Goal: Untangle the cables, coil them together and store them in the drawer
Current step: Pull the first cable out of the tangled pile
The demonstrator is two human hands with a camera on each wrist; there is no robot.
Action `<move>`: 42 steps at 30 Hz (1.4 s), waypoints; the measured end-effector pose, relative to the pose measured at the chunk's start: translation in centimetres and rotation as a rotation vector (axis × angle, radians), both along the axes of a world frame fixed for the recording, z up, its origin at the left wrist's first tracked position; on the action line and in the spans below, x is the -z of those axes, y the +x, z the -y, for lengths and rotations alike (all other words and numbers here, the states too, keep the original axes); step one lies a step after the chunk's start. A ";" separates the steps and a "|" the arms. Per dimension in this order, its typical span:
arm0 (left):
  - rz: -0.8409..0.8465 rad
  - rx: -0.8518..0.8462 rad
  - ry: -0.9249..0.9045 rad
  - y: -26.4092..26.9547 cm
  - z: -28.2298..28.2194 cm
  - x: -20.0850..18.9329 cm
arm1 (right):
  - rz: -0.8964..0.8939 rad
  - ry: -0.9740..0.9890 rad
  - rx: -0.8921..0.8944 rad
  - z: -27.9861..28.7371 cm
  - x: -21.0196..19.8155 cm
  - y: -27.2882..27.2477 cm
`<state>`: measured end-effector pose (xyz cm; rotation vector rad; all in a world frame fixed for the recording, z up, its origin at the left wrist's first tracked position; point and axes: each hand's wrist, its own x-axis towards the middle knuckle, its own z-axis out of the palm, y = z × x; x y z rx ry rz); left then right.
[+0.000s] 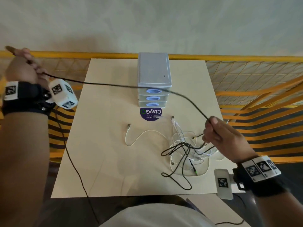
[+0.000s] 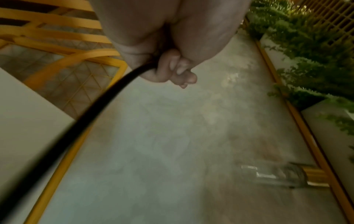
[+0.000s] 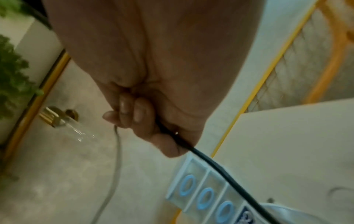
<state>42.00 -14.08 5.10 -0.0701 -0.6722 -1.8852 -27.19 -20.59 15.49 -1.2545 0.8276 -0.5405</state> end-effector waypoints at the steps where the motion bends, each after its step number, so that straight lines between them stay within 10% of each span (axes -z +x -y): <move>1: 0.210 -0.261 0.135 -8.9 -0.4 -4.3 | 0.051 -0.007 -0.004 0.0 -0.6 1.2; 3: 0.606 -0.838 0.574 -20.0 0.2 -10.9 | 0.108 -0.052 -0.021 0.1 -1.9 4.0; 5: 0.937 -1.326 0.633 -25.0 1.3 -13.4 | 0.113 -0.110 -0.013 0.4 -3.6 6.9; 18: 1.148 -1.048 0.293 -34.2 -1.4 -12.3 | 0.350 -0.111 -0.089 5.1 -15.7 11.0; 24: 1.099 -1.133 0.385 -33.2 -2.2 -11.9 | -0.098 -0.163 -0.055 2.6 -10.1 9.1; 32: 1.231 -0.957 0.291 -36.4 -2.1 -11.7 | -0.216 -0.122 -0.203 -2.5 -0.1 6.0; 42: 1.340 -0.759 0.280 -41.6 -3.1 -9.6 | -0.082 -0.060 -0.167 -3.8 0.7 7.3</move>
